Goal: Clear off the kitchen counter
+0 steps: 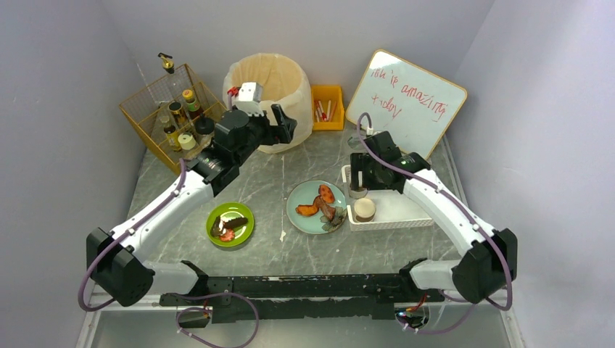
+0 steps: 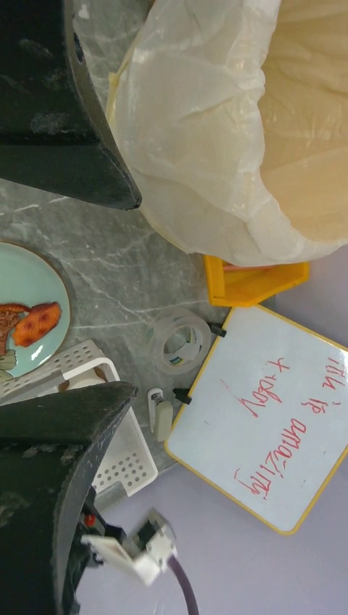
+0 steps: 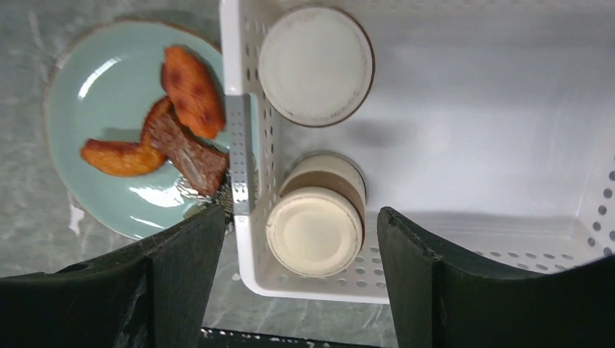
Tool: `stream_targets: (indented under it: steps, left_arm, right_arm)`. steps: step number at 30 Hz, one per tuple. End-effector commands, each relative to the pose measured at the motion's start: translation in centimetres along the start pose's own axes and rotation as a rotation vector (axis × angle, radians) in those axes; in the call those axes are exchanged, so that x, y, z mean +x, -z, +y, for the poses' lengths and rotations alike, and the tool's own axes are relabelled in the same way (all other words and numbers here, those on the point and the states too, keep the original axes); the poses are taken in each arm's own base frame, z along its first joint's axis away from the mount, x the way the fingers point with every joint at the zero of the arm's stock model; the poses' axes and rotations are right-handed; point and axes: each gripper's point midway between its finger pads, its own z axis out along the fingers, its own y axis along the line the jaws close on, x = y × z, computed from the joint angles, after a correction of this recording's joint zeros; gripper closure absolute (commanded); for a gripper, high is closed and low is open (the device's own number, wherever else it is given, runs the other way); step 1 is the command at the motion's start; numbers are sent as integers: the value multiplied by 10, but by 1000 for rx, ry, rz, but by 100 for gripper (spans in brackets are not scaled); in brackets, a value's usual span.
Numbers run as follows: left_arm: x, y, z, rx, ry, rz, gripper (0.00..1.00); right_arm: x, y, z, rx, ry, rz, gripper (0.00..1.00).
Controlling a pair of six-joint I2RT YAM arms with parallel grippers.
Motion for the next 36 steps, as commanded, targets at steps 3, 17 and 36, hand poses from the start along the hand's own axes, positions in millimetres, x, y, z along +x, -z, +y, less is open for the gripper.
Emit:
stream_targets:
  steps: [3,17,36]
  left_arm:
    - [-15,14,9,-45,-48,-24,7]
    - [54,21,26,-63,-87,216,9]
    - [218,36,50,4,67,586,16]
  right_arm:
    - [-60,42,12,-78,-43,-278,20]
    - [-102,100,35,-283,-97,-573,18]
    - [-102,99,34,-279,-107,-574,17]
